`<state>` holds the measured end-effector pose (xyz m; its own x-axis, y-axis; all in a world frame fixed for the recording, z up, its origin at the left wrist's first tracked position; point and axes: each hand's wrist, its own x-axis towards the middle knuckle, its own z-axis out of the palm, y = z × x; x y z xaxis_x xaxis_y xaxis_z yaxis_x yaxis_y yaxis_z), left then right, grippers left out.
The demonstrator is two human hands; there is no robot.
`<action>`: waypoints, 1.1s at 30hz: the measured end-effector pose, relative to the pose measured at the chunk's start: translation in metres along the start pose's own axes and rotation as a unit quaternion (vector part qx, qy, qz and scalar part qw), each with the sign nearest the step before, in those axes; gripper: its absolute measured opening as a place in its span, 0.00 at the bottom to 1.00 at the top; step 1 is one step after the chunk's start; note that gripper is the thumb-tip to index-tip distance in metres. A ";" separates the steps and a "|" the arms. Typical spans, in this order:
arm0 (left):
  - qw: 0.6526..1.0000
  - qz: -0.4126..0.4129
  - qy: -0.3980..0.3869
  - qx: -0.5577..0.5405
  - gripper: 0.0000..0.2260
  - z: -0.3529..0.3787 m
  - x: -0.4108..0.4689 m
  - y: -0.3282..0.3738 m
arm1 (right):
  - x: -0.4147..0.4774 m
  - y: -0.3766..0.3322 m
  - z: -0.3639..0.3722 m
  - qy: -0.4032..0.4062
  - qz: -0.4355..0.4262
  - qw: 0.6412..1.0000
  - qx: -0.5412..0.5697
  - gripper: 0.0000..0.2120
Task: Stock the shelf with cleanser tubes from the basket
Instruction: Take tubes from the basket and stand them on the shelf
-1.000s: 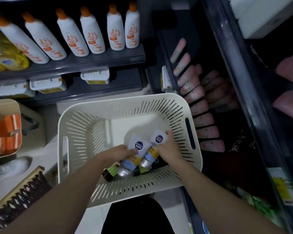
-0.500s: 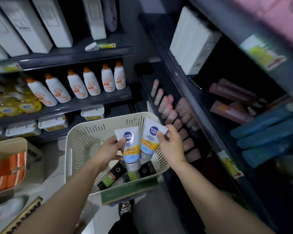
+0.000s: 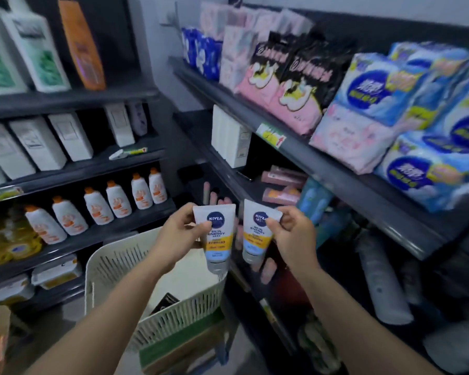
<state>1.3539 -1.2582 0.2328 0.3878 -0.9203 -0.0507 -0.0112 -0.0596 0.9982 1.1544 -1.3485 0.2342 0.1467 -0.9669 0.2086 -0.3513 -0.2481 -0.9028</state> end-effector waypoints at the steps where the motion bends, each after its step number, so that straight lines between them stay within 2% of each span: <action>1: 1.000 0.014 -0.018 0.002 0.03 0.007 -0.002 0.010 | -0.002 -0.006 -0.013 0.019 -0.001 1.000 0.000 0.14; 4: 0.995 0.051 -0.079 0.011 0.07 0.028 -0.007 0.036 | -0.006 -0.019 -0.049 0.061 -0.018 0.998 0.017 0.14; 10: 0.979 0.126 -0.163 0.011 0.08 0.070 -0.024 0.078 | -0.022 -0.047 -0.114 0.155 -0.048 0.987 -0.005 0.13; 14: 0.963 0.145 -0.226 -0.010 0.07 0.095 -0.036 0.099 | -0.041 -0.062 -0.151 0.203 -0.065 0.977 -0.011 0.12; 20: 0.940 0.164 -0.298 -0.036 0.11 0.137 -0.056 0.121 | -0.074 -0.086 -0.208 0.270 -0.079 0.960 -0.016 0.08; 22: 0.928 0.170 -0.330 -0.038 0.05 0.154 -0.065 0.129 | -0.083 -0.095 -0.226 0.293 -0.076 0.953 -0.017 0.11; 24: 0.915 0.183 -0.358 -0.039 0.06 0.170 -0.074 0.140 | -0.091 -0.102 -0.246 0.313 -0.075 0.946 -0.025 0.12; 33: 0.879 0.221 -0.419 -0.059 0.08 0.253 -0.101 0.188 | -0.108 -0.104 -0.345 0.397 -0.048 0.913 -0.082 0.06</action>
<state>1.0792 -1.2738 0.4169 -0.4454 -0.8077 0.3862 0.1255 0.3708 0.9202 0.8564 -1.2389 0.4357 -0.5091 -0.6625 0.5494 -0.5153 -0.2767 -0.8111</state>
